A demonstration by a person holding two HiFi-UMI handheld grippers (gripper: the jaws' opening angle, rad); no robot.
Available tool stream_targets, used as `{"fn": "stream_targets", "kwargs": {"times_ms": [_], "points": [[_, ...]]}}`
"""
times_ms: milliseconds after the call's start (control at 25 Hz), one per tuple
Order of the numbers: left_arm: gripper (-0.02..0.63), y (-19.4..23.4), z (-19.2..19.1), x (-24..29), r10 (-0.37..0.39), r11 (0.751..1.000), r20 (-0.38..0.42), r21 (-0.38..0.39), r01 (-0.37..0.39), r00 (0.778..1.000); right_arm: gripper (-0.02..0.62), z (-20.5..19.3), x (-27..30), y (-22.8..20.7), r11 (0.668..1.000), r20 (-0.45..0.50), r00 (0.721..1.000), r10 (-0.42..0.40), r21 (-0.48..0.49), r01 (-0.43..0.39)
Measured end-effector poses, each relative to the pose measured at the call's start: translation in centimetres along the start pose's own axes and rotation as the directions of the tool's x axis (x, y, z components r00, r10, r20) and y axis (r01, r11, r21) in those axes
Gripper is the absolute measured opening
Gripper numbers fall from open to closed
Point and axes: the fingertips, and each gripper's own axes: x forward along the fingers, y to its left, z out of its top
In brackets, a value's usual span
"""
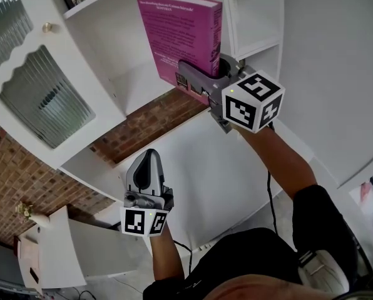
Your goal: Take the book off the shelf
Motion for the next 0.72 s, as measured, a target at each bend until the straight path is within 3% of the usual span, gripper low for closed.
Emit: {"fn": "stream_targets", "kwargs": {"times_ms": [200,720], "points": [[-0.002,-1.7,0.7,0.1,-0.004,1.000,0.023,0.005,0.004,1.000,0.143,-1.1,-5.4,1.6,0.999,0.022,1.000,0.014,0.034,-0.014],[-0.002,-5.1,0.0,-0.3,0.017,1.000,0.014,0.012,-0.017,1.000,0.142,-8.0,-15.3,3.3,0.996,-0.068,0.998,0.016,0.088,-0.010]]}}
